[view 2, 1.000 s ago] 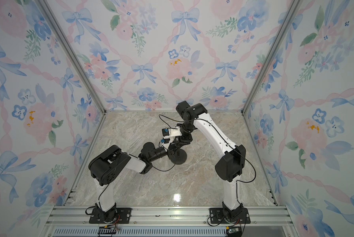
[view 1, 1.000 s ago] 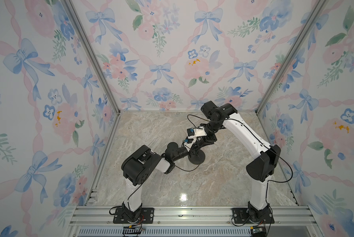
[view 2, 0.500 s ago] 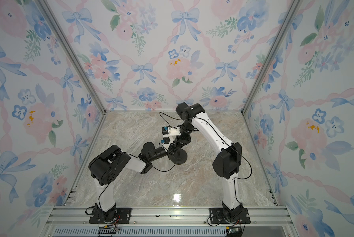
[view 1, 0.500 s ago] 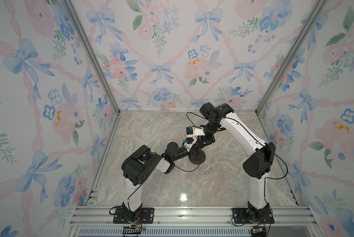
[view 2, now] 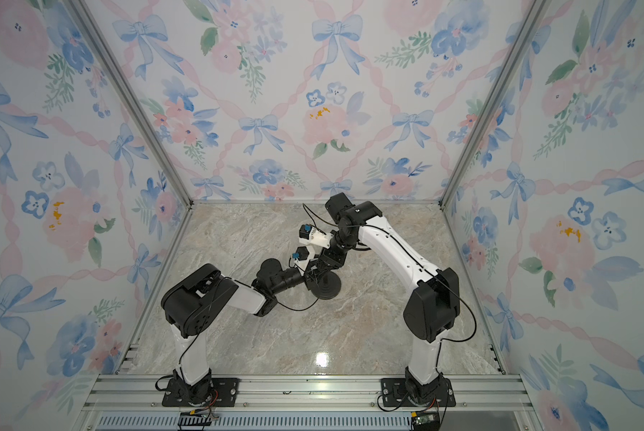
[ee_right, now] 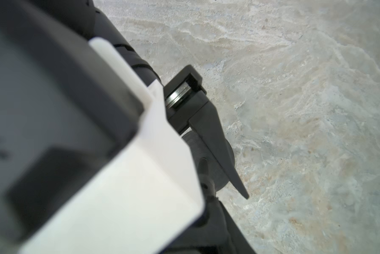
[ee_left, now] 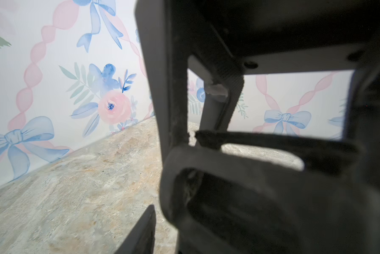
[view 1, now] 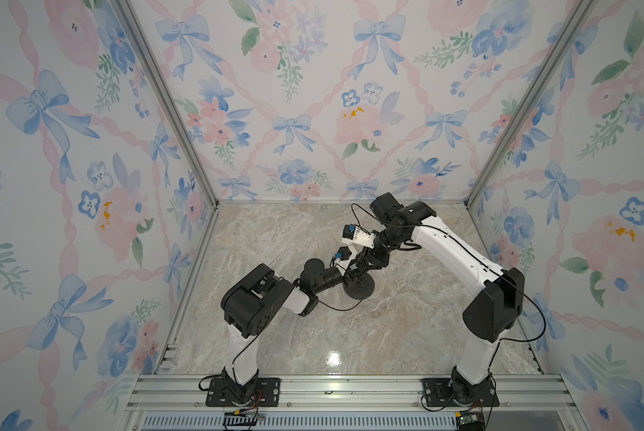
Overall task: Assemble a microphone stand
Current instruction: Screw the microphone stand pole into the microphone stand base.
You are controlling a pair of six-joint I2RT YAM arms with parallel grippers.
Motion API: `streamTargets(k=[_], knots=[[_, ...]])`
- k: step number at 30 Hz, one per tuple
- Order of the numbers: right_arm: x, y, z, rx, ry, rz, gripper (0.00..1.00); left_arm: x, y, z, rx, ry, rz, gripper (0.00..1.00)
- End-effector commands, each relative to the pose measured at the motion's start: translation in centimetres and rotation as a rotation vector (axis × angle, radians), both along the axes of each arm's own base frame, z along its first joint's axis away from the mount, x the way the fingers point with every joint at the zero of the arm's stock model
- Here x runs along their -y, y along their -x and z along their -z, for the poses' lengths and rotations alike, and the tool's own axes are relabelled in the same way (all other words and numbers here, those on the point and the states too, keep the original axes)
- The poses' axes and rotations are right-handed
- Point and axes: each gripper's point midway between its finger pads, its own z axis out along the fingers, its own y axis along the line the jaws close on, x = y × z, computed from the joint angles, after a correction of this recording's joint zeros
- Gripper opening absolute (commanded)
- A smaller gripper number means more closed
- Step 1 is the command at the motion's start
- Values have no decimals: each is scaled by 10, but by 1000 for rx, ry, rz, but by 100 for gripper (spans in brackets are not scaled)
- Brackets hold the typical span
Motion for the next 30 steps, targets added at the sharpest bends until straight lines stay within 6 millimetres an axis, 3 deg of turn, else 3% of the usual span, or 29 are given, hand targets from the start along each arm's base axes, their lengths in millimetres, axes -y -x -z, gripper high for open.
streamTargets(k=[1,6,17,27,30], knots=[[4,-16,26,-57,5,209,35,-1,-4,-8,8,20,-16,52],[2,-28,28,-65,-42,382,32,-1,-6,-11,9,29,-20,56],[12,-18,41,-45,-38,562,30,-1,-10,-17,17,41,-58,52],[8,-2,30,-17,-97,551,34,3,-8,-14,41,21,-53,15],[6,1,21,5,-105,495,46,6,-3,-12,54,11,-36,8]])
